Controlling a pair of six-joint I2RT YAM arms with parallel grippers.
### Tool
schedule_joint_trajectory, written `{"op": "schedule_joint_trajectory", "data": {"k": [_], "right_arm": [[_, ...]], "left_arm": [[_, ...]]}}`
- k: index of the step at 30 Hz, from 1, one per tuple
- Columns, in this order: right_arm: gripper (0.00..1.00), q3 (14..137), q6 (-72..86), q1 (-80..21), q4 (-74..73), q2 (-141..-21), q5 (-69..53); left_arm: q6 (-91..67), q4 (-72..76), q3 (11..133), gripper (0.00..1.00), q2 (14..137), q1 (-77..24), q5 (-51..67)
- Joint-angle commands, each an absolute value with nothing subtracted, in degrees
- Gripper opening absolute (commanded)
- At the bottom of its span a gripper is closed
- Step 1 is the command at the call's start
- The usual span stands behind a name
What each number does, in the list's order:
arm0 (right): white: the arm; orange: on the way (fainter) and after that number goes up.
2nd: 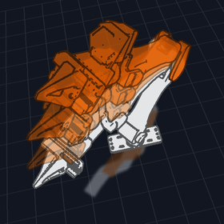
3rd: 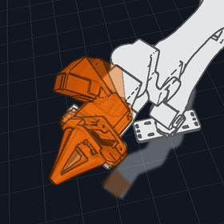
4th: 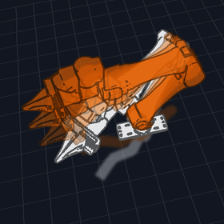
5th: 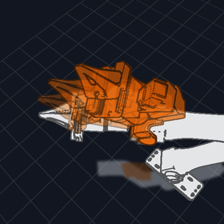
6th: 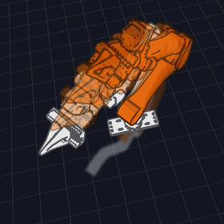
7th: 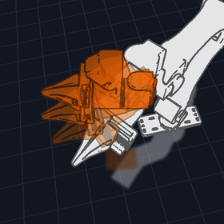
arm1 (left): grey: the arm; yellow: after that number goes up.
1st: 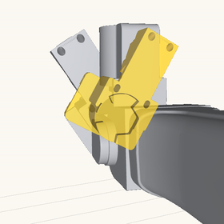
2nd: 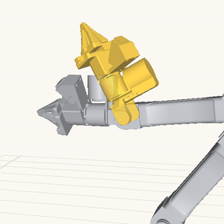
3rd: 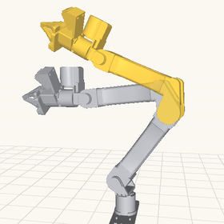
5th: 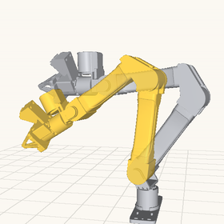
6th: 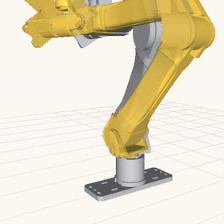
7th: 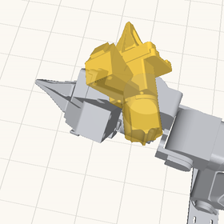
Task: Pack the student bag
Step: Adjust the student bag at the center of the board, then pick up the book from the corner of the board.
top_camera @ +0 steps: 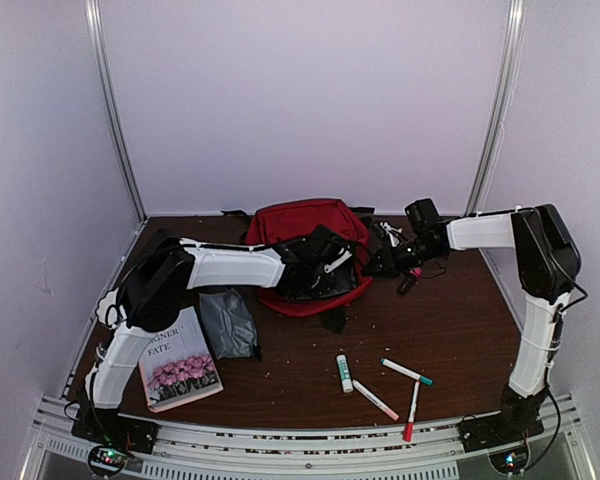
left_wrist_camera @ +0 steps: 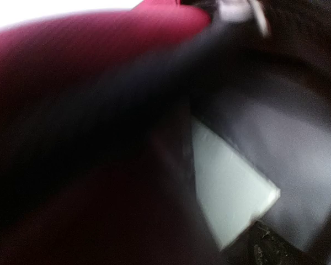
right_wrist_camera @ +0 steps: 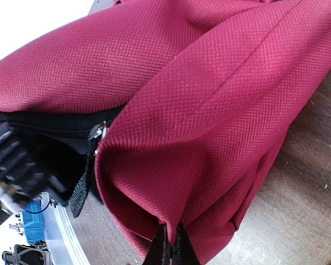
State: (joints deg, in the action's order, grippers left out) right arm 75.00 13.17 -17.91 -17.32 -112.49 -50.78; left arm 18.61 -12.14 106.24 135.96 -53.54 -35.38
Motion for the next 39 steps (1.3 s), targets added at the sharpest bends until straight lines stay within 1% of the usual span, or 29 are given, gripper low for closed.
{"op": "schedule_joint_trajectory", "data": {"k": [1, 7, 10, 11, 13, 14, 16, 17, 20, 25, 28, 32, 34, 36, 39], "right_arm": [[0.00, 73.79, 14.23, -15.76, -18.69, -109.60, -53.28], [0.00, 73.30, 14.28, -14.04, -17.94, -107.69, -52.93], [0.05, 73.10, 14.16, -13.52, -18.02, -106.81, -52.29], [0.09, 73.06, 14.12, -13.44, -18.16, -106.56, -52.00], [0.21, 72.92, 13.94, -13.24, -18.55, -105.66, -50.98], [0.26, 72.92, 13.83, -13.12, -18.79, -105.06, -50.44], [0.33, 72.86, 13.73, -12.73, -18.88, -103.83, -49.29], [0.35, 72.86, 13.60, -12.47, -18.86, -103.21, -48.98], [0.37, 72.86, 12.81, -11.90, -19.38, -100.78, -47.46], [0.38, 71.89, 10.90, -11.78, -19.25, -93.16, -41.64], [0.39, 70.68, 11.24, -12.99, -17.59, -88.16, -40.67], [0.40, 70.23, 8.90, -19.76, -18.52, -82.95, -38.16], [0.40, 70.16, 8.26, -25.76, -18.67, -81.25, -37.39], [0.39, 70.26, 9.49, -30.47, -18.03, -81.11, -38.88], [0.36, 72.41, 10.08, -37.03, -18.21, -83.52, -43.01]], "left_arm": [[16.29, -8.93, 100.39, 0.98, 124.68, -53.60, -29.26], [9.13, -14.97, 93.34, 0.98, 114.01, -54.92, -24.71], [3.22, -18.40, 89.23, 0.98, 108.30, -55.02, -21.75], [1.05, -19.64, 87.83, 0.98, 106.17, -55.02, -21.84], [-2.48, -21.49, 84.11, 0.98, 101.77, -55.02, -22.30], [-4.61, -22.30, 81.40, 0.98, 99.28, -55.02, -23.88], [-9.21, -23.92, 76.94, 0.98, 94.47, -54.89, -25.65], [-10.82, -24.84, 75.13, 0.98, 92.51, -54.85, -26.04], [-18.56, -31.24, 71.56, 0.98, 87.96, -54.48, -26.17], [-32.16, -42.64, 65.50, 0.90, 80.58, -52.40, -22.54], [-37.36, -47.34, 62.23, 0.88, 76.39, -49.84, -20.69], [-40.50, -48.08, 57.92, 0.88, 70.69, -46.88, -18.34], [-40.62, -48.35, 56.67, 0.85, 68.72, -45.47, -18.90], [-40.58, -49.08, 56.18, 0.83, 67.90, -42.74, -19.15], [-40.94, -50.52, 56.14, 0.83, 68.00, -37.85, -19.02]]}}
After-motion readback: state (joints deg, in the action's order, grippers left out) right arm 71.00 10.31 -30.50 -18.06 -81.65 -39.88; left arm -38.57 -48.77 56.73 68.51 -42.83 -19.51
